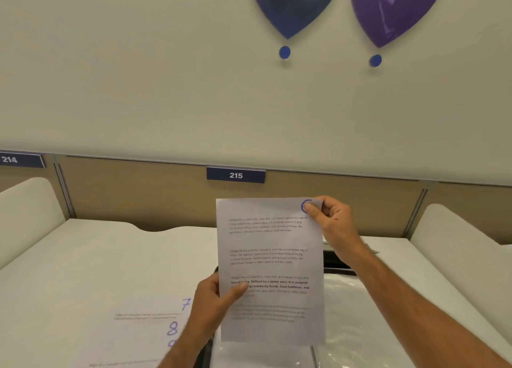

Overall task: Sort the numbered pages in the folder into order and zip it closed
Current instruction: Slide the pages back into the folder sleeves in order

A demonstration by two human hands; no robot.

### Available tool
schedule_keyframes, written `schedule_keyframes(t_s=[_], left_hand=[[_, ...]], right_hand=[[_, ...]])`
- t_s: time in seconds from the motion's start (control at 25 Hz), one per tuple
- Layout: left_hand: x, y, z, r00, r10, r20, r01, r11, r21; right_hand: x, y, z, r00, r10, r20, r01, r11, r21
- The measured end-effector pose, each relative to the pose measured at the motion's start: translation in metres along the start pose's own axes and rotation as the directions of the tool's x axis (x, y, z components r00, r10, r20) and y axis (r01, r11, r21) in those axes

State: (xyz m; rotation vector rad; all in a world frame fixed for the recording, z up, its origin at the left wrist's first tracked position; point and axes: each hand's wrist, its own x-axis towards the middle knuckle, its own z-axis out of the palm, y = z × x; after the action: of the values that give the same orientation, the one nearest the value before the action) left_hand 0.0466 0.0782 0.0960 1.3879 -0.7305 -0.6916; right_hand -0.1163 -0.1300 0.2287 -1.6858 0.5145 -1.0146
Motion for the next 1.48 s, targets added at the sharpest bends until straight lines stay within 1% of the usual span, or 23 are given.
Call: schedule_keyframes(t_s=[0.08,0.16,0.24,0.32,0.4,0.48,0.56,0.68,0.76,0.84,0.92,1.0,1.04,1.16,1.28,1.44,1.48], left_hand=[[-0.004,0.002,0.021,0.999,-0.031,-0.010,0.031,0.999,-0.040],[-0.007,0.003,0.040,0.998,-0.060,-0.037,0.057,0.996,-0.070],[-0.010,0.004,0.056,0.996,-0.078,-0.050,0.074,0.993,-0.088],[-0.012,0.004,0.071,0.994,-0.105,-0.041,0.100,0.990,-0.101],[-0.011,0.000,0.085,0.991,-0.125,-0.040,0.122,0.989,-0.086],[-0.007,-0.005,0.099,0.990,-0.139,-0.038,0.136,0.988,-0.074],[0.000,-0.010,0.115,0.988,-0.147,-0.040,0.144,0.987,-0.069],[0.013,-0.020,0.136,0.982,-0.182,-0.048,0.180,0.983,-0.032],[0.026,-0.031,0.149,0.976,-0.198,-0.094,0.204,0.978,0.052],[0.043,-0.042,0.161,0.978,-0.157,-0.141,0.185,0.960,0.211],[0.060,-0.053,0.172,0.990,-0.077,-0.115,0.120,0.893,0.433],[0.077,-0.060,0.184,0.999,-0.030,-0.033,0.044,0.782,0.622],[0.086,-0.063,0.189,1.000,-0.004,-0.001,0.004,0.729,0.684],[0.109,-0.073,0.206,0.997,0.053,0.054,-0.075,0.597,0.799],[0.133,-0.090,0.218,0.985,0.085,0.149,-0.171,0.381,0.909],[0.148,-0.114,0.226,0.972,0.059,0.229,-0.236,0.169,0.957],[0.149,-0.120,0.228,0.969,0.071,0.237,-0.245,0.137,0.960]], right_hand=[[-0.011,0.009,-0.015,0.998,0.053,-0.034,-0.051,0.997,0.052],[-0.026,0.023,-0.032,0.990,0.140,-0.018,-0.138,0.986,0.095],[-0.046,0.045,-0.050,0.969,0.241,0.056,-0.246,0.964,0.100],[-0.065,0.067,-0.067,0.928,0.347,0.139,-0.354,0.934,0.036],[-0.077,0.085,-0.082,0.893,0.406,0.197,-0.414,0.910,0.001],[-0.080,0.097,-0.095,0.874,0.433,0.220,-0.444,0.896,-0.001],[-0.078,0.104,-0.109,0.865,0.452,0.219,-0.461,0.887,-0.012],[-0.068,0.114,-0.135,0.862,0.476,0.176,-0.482,0.876,-0.010],[-0.060,0.117,-0.155,0.872,0.472,0.128,-0.480,0.876,0.037],[-0.049,0.118,-0.177,0.882,0.467,0.056,-0.471,0.879,0.072],[-0.035,0.121,-0.202,0.889,0.458,-0.024,-0.453,0.885,0.104],[-0.019,0.128,-0.227,0.893,0.440,-0.096,-0.428,0.895,0.125],[-0.012,0.133,-0.236,0.891,0.436,-0.126,-0.418,0.897,0.147],[0.005,0.147,-0.258,0.883,0.428,-0.190,-0.388,0.896,0.214],[0.015,0.157,-0.266,0.867,0.438,-0.237,-0.371,0.886,0.278],[0.021,0.177,-0.263,0.849,0.431,-0.306,-0.342,0.889,0.304],[0.021,0.182,-0.262,0.843,0.434,-0.317,-0.338,0.887,0.315]])
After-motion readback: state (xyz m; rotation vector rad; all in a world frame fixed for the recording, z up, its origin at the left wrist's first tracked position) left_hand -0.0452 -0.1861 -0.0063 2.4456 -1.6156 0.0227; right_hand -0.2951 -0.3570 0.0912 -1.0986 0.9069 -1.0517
